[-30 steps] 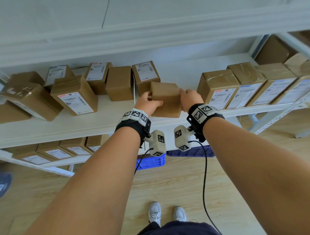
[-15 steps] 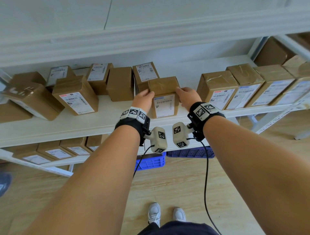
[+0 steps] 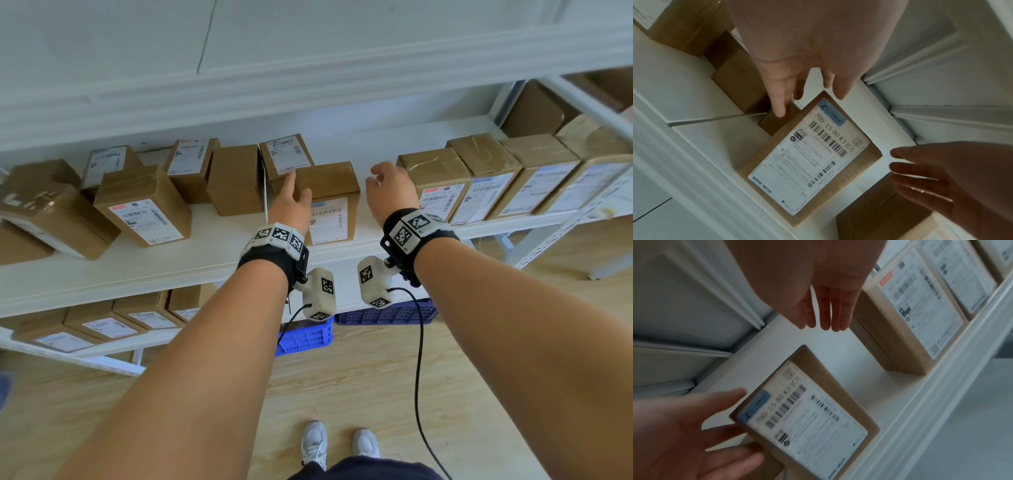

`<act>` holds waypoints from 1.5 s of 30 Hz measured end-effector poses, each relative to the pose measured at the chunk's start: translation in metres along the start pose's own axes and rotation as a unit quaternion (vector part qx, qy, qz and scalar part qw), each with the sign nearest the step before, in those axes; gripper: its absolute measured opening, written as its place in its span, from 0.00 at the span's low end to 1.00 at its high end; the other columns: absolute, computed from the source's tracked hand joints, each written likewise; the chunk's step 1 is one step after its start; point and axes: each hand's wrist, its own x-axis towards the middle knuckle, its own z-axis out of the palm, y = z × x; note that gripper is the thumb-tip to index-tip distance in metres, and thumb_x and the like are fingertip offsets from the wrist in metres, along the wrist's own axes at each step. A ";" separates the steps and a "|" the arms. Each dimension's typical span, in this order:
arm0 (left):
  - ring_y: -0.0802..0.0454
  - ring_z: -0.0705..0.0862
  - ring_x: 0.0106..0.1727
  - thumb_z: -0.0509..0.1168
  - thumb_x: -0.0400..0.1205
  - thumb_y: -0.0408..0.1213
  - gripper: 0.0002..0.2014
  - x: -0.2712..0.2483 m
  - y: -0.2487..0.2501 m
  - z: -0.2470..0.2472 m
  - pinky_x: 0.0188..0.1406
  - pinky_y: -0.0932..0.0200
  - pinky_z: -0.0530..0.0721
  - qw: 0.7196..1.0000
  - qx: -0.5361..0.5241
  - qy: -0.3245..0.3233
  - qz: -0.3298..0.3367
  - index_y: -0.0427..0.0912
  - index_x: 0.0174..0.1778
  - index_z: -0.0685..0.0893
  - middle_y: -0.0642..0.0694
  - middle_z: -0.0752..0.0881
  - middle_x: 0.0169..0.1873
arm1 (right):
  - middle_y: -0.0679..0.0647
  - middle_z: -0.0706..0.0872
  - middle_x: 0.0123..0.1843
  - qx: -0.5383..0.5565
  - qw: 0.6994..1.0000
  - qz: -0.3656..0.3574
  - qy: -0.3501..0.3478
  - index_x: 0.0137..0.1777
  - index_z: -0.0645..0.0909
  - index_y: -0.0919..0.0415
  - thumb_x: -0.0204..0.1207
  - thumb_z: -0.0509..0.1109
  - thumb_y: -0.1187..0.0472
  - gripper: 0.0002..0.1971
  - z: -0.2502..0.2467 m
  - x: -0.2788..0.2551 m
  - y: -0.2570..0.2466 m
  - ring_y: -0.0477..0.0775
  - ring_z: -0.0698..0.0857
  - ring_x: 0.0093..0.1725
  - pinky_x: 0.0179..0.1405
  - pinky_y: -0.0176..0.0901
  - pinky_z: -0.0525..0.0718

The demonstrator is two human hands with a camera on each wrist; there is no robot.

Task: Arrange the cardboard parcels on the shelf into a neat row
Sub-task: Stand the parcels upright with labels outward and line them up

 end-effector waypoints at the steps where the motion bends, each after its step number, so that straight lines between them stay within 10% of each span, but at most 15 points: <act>1: 0.46 0.77 0.71 0.53 0.89 0.45 0.25 0.001 0.002 0.002 0.56 0.61 0.73 1.000 0.010 -0.012 0.008 0.57 0.84 0.59 0.47 0.68 0.80 | 0.60 0.77 0.68 -0.012 1.000 -0.015 0.020 0.69 0.76 0.60 0.83 0.58 0.62 0.16 -0.006 0.003 0.002 0.59 0.79 0.64 0.60 0.47 0.78; 9: 0.52 0.81 0.47 0.52 0.90 0.45 0.25 -0.004 0.024 0.031 0.31 0.68 0.71 0.998 0.038 -0.042 0.026 0.56 0.84 0.58 0.46 0.70 0.79 | 0.62 0.74 0.72 -0.131 0.991 0.021 -0.002 0.71 0.73 0.65 0.78 0.55 0.71 0.21 -0.044 0.020 0.029 0.61 0.68 0.74 0.73 0.53 0.70; 14: 0.46 0.80 0.67 0.53 0.90 0.45 0.25 -0.007 0.035 0.052 0.48 0.64 0.72 0.998 0.031 -0.051 0.026 0.56 0.84 0.58 0.46 0.68 0.80 | 0.60 0.73 0.74 -0.130 0.991 0.003 -0.030 0.69 0.76 0.64 0.76 0.55 0.72 0.22 -0.047 0.021 0.044 0.59 0.67 0.77 0.76 0.54 0.69; 18: 0.62 0.79 0.41 0.52 0.89 0.46 0.25 -0.007 0.045 0.067 0.42 0.71 0.72 0.996 0.051 -0.062 0.041 0.56 0.84 0.57 0.45 0.68 0.80 | 0.58 0.73 0.74 -0.126 0.991 -0.013 -0.032 0.71 0.76 0.63 0.77 0.56 0.73 0.23 -0.051 0.022 0.049 0.58 0.67 0.77 0.75 0.53 0.70; 24: 0.47 0.80 0.67 0.52 0.89 0.45 0.25 -0.005 0.049 0.076 0.50 0.64 0.72 0.996 0.059 -0.062 0.038 0.57 0.84 0.58 0.47 0.65 0.82 | 0.56 0.76 0.71 -0.129 0.990 -0.050 -0.022 0.68 0.78 0.61 0.79 0.56 0.69 0.20 -0.053 0.022 0.059 0.57 0.67 0.77 0.73 0.52 0.71; 28: 0.66 0.75 0.36 0.52 0.89 0.45 0.25 -0.001 0.047 0.071 0.29 0.79 0.74 0.995 0.063 -0.068 0.038 0.57 0.84 0.58 0.47 0.66 0.81 | 0.59 0.74 0.71 -0.147 0.988 -0.033 -0.017 0.69 0.75 0.63 0.76 0.56 0.71 0.21 -0.053 0.022 0.050 0.60 0.69 0.74 0.71 0.53 0.74; 30: 0.63 0.81 0.46 0.52 0.89 0.44 0.25 0.000 0.044 0.066 0.40 0.82 0.79 0.996 0.052 -0.056 0.043 0.55 0.84 0.57 0.45 0.65 0.81 | 0.62 0.71 0.73 -0.139 0.990 -0.034 -0.006 0.72 0.71 0.65 0.76 0.55 0.73 0.23 -0.053 0.022 0.039 0.61 0.68 0.73 0.69 0.53 0.74; 33: 0.42 0.74 0.75 0.52 0.89 0.42 0.24 0.002 0.036 0.050 0.69 0.57 0.73 0.999 0.046 -0.008 0.006 0.46 0.83 0.63 0.42 0.69 0.79 | 0.62 0.68 0.76 -0.104 0.992 -0.066 -0.005 0.76 0.67 0.64 0.76 0.55 0.73 0.26 -0.046 0.022 0.018 0.62 0.67 0.75 0.71 0.51 0.71; 45: 0.42 0.75 0.72 0.47 0.90 0.32 0.22 0.054 -0.012 -0.049 0.62 0.60 0.72 0.996 0.084 0.034 -0.023 0.41 0.82 0.65 0.40 0.72 0.77 | 0.61 0.71 0.74 -0.042 0.992 -0.096 -0.076 0.76 0.67 0.60 0.79 0.56 0.70 0.24 0.048 0.027 -0.075 0.62 0.76 0.68 0.61 0.52 0.81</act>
